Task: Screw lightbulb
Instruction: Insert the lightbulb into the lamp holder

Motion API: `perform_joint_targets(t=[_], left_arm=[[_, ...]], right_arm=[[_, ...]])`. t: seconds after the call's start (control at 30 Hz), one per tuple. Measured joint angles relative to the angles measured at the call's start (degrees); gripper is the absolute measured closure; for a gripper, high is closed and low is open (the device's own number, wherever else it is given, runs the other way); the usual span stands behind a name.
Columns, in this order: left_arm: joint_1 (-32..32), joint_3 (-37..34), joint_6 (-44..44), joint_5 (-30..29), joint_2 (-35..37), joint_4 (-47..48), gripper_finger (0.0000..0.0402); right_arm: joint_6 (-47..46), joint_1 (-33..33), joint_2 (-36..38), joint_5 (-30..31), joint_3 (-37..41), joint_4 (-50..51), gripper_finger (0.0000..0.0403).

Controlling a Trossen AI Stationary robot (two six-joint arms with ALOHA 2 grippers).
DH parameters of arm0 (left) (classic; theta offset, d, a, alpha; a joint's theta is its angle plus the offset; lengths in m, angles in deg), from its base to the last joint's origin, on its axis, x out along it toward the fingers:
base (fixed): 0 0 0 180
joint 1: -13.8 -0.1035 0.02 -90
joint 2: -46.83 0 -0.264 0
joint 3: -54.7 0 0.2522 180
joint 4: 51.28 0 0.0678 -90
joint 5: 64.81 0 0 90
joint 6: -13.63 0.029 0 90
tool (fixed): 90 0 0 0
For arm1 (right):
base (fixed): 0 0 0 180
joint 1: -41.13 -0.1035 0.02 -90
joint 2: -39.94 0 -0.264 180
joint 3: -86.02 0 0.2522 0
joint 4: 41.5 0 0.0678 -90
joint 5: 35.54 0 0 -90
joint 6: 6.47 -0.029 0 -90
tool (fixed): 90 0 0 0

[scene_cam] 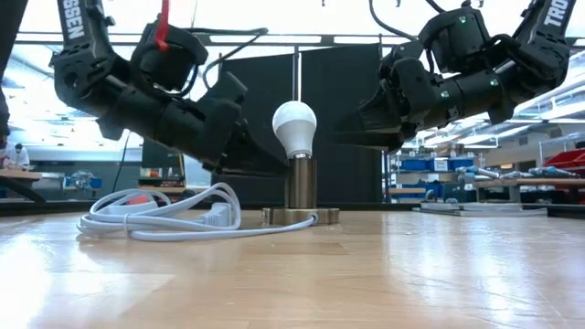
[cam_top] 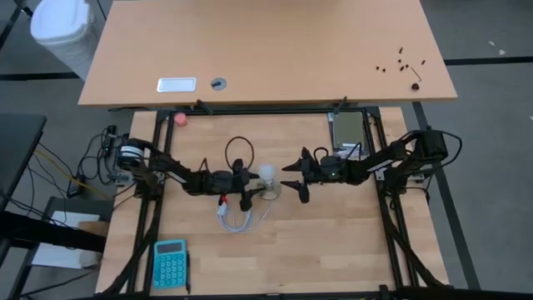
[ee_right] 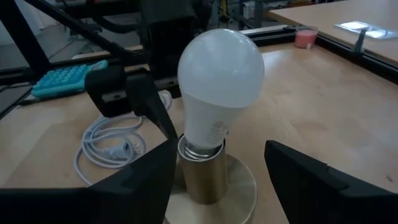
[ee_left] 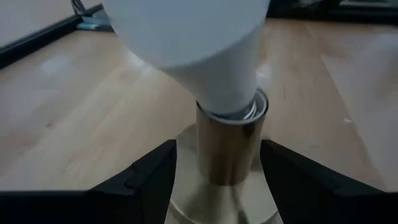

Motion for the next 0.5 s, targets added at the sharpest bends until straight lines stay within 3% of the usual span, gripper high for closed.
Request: perform_joint_targets(t=[0.23,0.5], left_arm=[[0.0,0.3,-3.1,4.2,1.2,3.5,0.0163],[-0.1,7.7,-1.2,2.2,1.2,16.8,0.0163]], right_arm=[[0.0,-0.2,0.0,1.1,0.0,-0.3,0.0148],[0.2,-1.8,0.0,2.2,0.0,-0.4,0.0149]])
